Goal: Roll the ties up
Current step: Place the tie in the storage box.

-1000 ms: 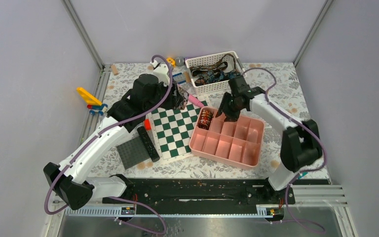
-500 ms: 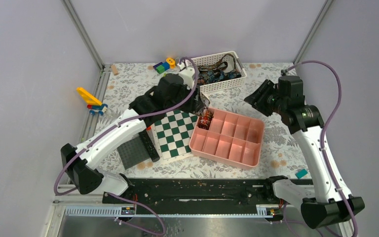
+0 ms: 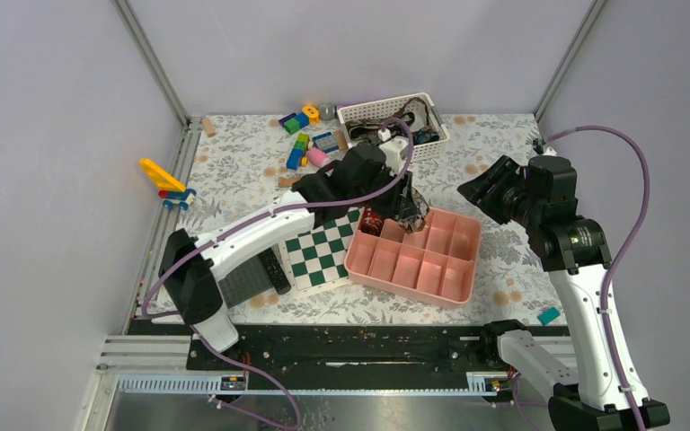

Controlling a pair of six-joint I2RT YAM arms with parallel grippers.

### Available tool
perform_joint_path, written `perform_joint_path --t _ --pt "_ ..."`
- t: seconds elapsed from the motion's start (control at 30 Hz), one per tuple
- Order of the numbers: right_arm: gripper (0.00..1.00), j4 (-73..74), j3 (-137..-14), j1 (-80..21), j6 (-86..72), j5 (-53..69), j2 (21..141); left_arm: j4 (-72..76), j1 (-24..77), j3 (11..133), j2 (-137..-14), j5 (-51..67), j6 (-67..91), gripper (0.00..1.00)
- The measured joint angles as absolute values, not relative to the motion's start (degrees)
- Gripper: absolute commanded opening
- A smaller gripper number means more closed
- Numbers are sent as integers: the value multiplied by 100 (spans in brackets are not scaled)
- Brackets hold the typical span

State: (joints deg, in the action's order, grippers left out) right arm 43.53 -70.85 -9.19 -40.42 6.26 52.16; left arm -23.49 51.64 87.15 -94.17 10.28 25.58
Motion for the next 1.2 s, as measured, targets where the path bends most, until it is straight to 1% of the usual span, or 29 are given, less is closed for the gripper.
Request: perform_joint_path --t 0.27,0.5,0.83,1.2 --pt "54 4453 -7083 -893 -3988 552 5251 -2056 5179 8825 -9942 1483 2755 39" --pt "54 4456 -7083 -882 -3955 550 5249 -1837 5179 8997 -10101 1791 2923 39" --pt "54 4458 -7054 -882 -3933 556 5273 -1806 5078 8978 -10274 1772 2895 38" --pt "54 4462 -6984 -882 -3927 556 5290 -1782 4805 8691 -10495 1680 2891 37"
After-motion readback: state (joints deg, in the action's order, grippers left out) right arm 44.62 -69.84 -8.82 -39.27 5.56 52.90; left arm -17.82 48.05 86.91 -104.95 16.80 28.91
